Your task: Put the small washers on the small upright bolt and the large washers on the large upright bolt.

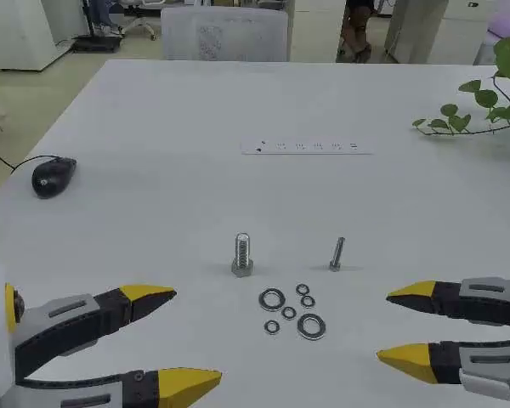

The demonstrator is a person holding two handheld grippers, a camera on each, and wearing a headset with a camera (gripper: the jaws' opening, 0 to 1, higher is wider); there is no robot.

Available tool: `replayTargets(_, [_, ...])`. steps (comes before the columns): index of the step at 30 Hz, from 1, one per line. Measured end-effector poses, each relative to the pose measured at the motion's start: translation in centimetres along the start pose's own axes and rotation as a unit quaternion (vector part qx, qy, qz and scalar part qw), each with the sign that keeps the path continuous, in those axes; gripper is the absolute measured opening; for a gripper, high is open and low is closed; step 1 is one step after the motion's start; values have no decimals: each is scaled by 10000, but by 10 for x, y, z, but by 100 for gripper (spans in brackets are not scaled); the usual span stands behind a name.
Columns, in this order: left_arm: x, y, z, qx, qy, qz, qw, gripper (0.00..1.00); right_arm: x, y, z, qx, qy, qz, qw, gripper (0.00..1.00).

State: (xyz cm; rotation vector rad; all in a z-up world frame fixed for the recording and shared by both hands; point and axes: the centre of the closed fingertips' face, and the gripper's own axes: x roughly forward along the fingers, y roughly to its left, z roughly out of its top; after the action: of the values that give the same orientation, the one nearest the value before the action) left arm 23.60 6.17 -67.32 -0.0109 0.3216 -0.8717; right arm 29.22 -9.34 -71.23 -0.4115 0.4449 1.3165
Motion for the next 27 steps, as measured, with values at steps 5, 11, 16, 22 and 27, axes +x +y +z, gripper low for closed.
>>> replayTargets(5, [-1, 0, 2, 9, -22, 18, 10000, 57, 1, 4, 1, -58, 38, 41, 10000, 42])
replayTargets(11, [0, -3, 4, 10, -25, 14, 10000, 57, 1, 4, -1, -76, 85, 47, 9999, 42])
replayTargets(16, [0, -4, 4, 10, -19, 3, 10000, 57, 1, 3, -2, -74, 108, 35, 9999, 42])
replayTargets(22, [1, -5, 5, 8, -24, 3, 10000, 57, 0, 2, -1, -73, 106, 45, 9999, 42])
replayTargets(27, [2, -5, 6, 19, -12, -5, 10000, 57, 0, 1, -1, -147, 158, 106, 9997, 42])
